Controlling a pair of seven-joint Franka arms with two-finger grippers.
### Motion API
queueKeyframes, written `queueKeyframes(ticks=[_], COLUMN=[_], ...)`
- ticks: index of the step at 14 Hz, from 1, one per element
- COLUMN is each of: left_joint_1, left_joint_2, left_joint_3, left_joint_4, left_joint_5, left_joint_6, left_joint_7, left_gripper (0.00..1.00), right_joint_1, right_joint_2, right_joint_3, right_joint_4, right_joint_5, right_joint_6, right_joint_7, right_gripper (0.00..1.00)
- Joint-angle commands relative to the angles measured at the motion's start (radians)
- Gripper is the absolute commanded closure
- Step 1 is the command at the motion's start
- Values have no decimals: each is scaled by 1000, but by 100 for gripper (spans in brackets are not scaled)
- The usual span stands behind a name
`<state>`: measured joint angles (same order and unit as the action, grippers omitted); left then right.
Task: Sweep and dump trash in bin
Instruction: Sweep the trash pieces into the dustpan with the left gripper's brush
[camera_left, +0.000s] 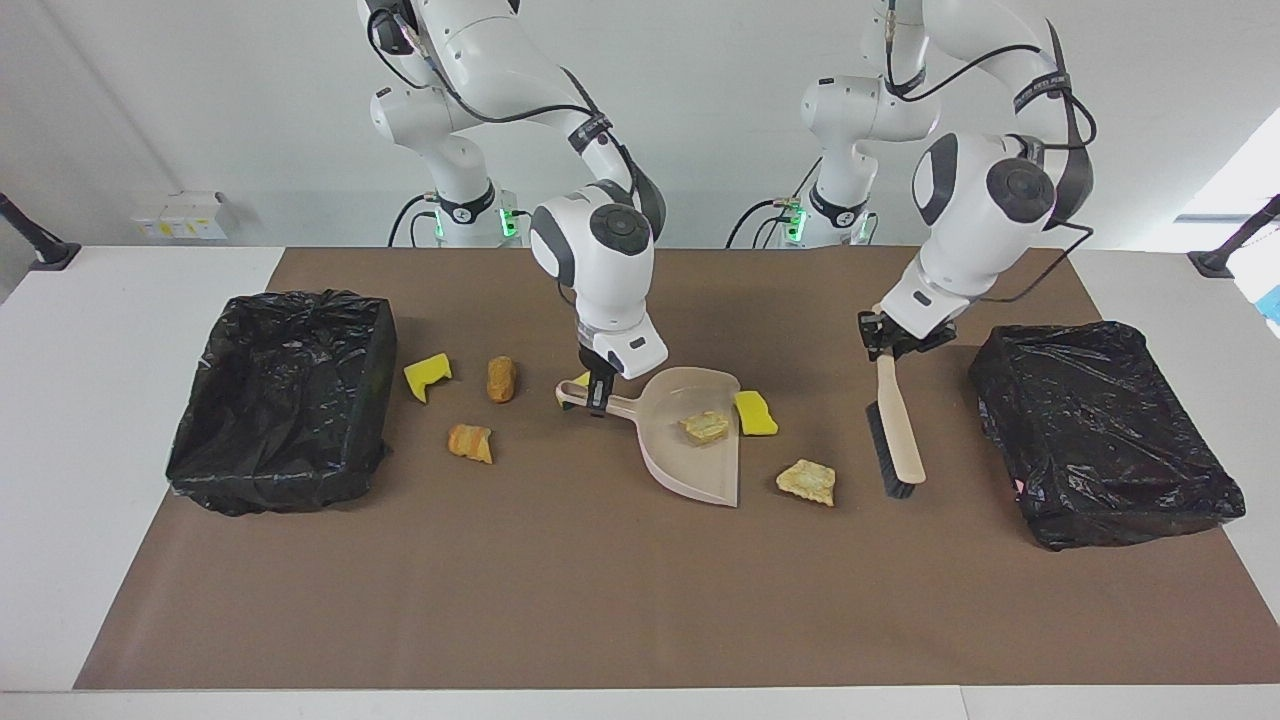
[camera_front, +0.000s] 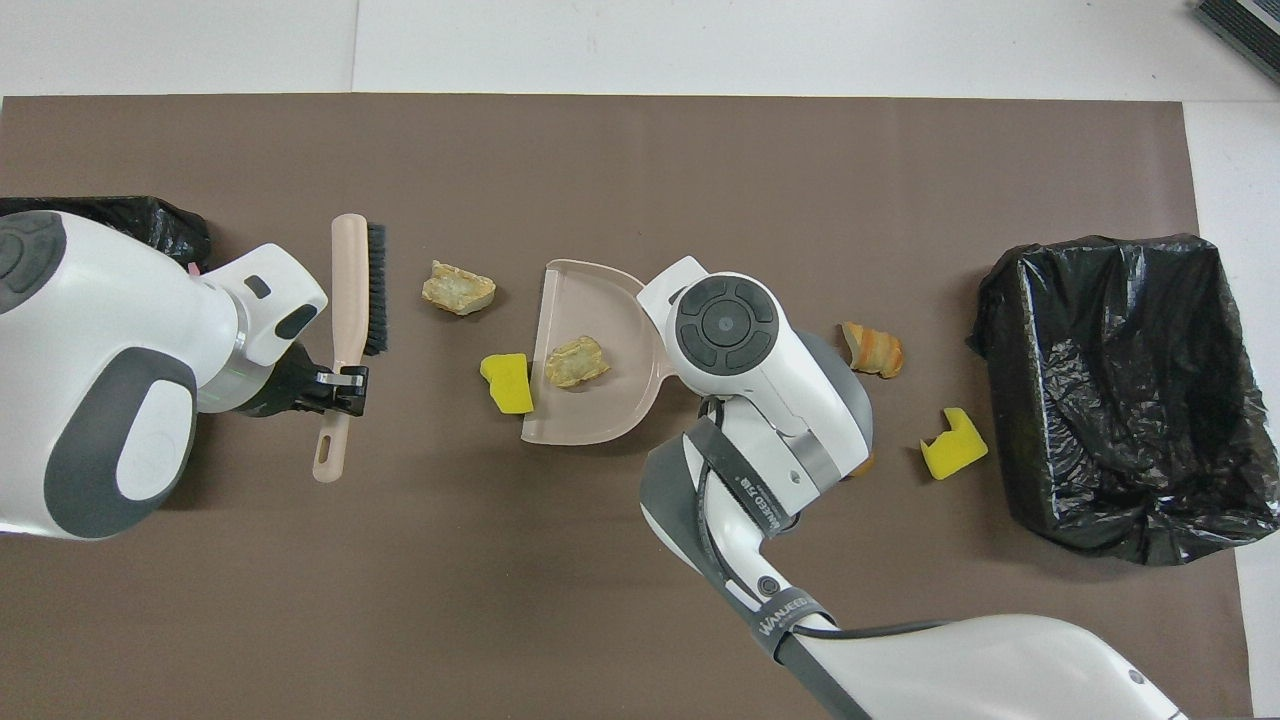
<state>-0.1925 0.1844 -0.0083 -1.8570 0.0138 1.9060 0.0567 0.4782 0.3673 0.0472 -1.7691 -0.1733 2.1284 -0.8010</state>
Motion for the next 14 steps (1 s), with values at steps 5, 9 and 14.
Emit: queueKeyframes(ticks=[5, 9, 14], left_joint_1=[-53, -174, -275], left_joint_2=[61, -19, -30], left_joint_3=[-24, -22, -22], left_joint_4=[-16, -133, -133], left_joint_5=[16, -141, -300], left_joint_6=[-25, -41, -38], left_joint_7=[63, -158, -392], left_gripper=[100, 100, 100], right_joint_1=[-3, -6, -3], right_joint_2=[7, 7, 25], right_joint_3=[6, 6, 6], right_joint_4=[-3, -9, -23], right_joint_5=[-5, -5, 6], right_joint_6=[15, 27, 109], right_joint_7=[-24, -23, -12], right_gripper=[100, 100, 100])
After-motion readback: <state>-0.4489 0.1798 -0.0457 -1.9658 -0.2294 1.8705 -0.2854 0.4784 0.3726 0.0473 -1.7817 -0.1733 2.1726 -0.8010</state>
